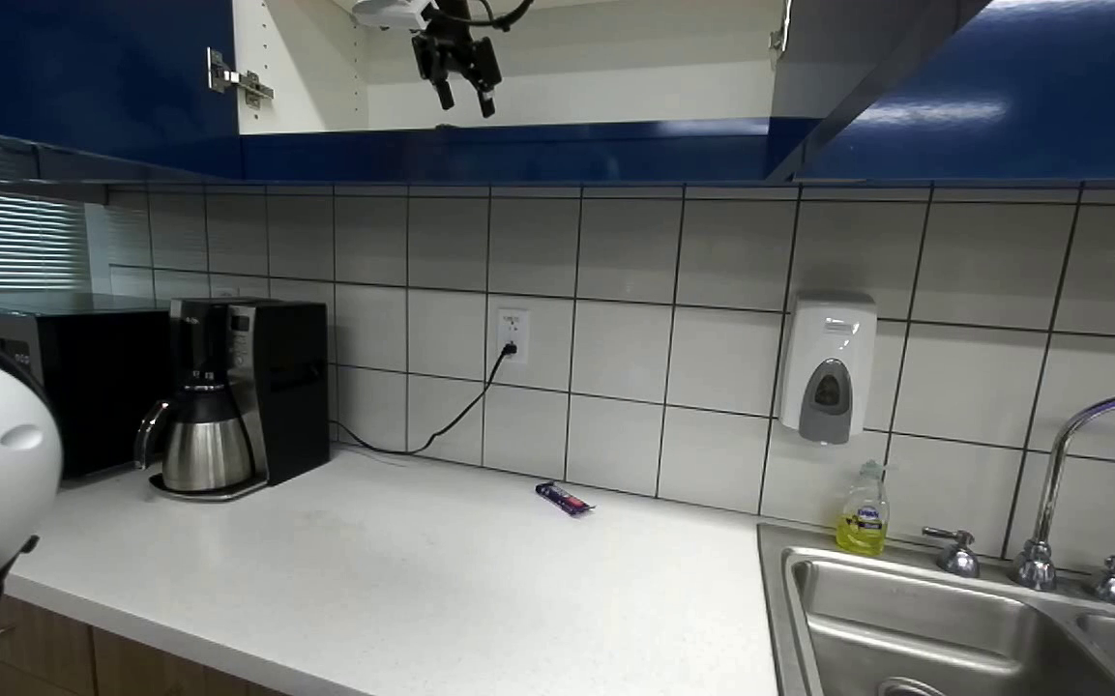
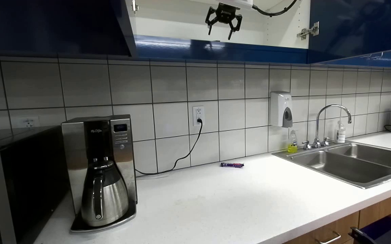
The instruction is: Put the brown packet in the open upper cabinet.
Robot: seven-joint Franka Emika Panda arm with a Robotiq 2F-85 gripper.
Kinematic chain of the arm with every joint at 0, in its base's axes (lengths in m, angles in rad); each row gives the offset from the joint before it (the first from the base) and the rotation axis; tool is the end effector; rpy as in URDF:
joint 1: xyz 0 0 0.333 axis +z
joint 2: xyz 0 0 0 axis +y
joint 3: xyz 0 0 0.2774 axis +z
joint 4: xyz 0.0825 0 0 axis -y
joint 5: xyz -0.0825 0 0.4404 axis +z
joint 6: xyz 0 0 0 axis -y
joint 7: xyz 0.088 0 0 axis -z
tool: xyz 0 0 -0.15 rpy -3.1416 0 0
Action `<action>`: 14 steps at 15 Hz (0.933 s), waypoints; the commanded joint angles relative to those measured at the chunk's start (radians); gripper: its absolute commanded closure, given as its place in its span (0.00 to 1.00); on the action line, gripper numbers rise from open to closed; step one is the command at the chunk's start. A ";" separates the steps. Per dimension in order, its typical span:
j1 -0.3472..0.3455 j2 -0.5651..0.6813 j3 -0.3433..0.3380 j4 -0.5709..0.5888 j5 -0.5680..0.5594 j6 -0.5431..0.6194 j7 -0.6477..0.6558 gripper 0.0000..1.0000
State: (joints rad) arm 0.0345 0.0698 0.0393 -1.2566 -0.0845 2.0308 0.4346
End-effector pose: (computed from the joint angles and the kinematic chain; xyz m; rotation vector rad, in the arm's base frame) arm 0.6719 0.0404 0.7336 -2.8166 0.5012 -1.0489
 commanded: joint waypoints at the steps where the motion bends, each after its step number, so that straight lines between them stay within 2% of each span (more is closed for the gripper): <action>1: -0.003 -0.118 -0.001 -0.150 0.011 0.033 -0.009 0.00; 11: -0.015 -0.408 0.005 -0.513 0.021 0.156 -0.040 0.00; 14: -0.010 -0.492 0.003 -0.600 0.039 0.139 -0.093 0.00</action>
State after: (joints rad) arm 0.0344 -0.3159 0.0393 -1.7386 -0.0780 2.1601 0.4127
